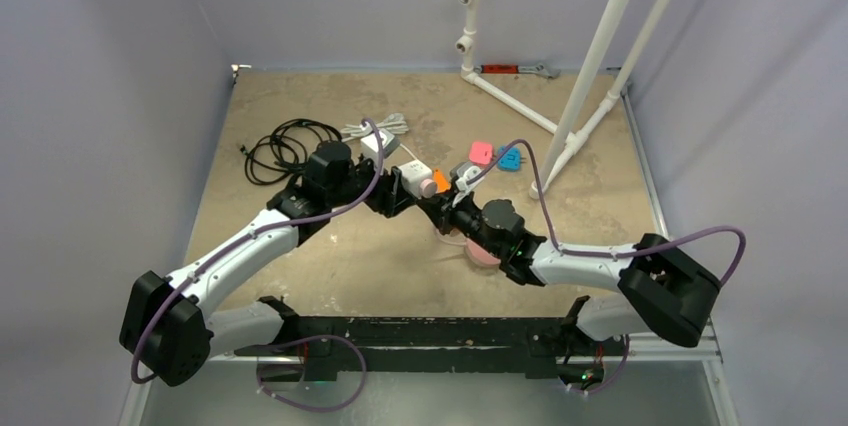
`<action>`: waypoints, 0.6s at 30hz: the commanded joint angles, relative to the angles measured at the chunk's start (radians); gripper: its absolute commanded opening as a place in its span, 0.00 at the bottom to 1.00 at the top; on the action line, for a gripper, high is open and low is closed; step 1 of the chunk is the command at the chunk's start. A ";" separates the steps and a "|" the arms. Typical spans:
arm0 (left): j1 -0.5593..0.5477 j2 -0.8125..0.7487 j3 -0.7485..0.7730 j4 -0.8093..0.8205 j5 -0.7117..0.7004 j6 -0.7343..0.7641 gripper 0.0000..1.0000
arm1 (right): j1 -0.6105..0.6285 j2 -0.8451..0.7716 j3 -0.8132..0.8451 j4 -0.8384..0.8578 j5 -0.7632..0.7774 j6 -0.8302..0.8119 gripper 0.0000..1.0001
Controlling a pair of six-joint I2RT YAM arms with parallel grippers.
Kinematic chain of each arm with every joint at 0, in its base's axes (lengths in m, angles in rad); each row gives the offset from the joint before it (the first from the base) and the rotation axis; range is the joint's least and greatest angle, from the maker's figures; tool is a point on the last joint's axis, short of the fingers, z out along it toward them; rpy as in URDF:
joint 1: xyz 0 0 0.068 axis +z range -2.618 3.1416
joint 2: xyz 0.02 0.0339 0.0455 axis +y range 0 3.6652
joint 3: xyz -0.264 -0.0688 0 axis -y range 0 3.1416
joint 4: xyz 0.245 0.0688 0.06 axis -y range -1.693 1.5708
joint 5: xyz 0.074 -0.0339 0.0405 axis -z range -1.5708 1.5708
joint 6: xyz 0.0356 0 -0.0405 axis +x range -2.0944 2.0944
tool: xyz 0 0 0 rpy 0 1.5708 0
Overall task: Pull the plug off the socket
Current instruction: Remove the plug from the socket.
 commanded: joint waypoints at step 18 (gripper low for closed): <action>-0.027 -0.011 0.084 -0.193 -0.582 0.048 0.00 | -0.020 -0.169 -0.032 0.004 0.082 -0.012 0.00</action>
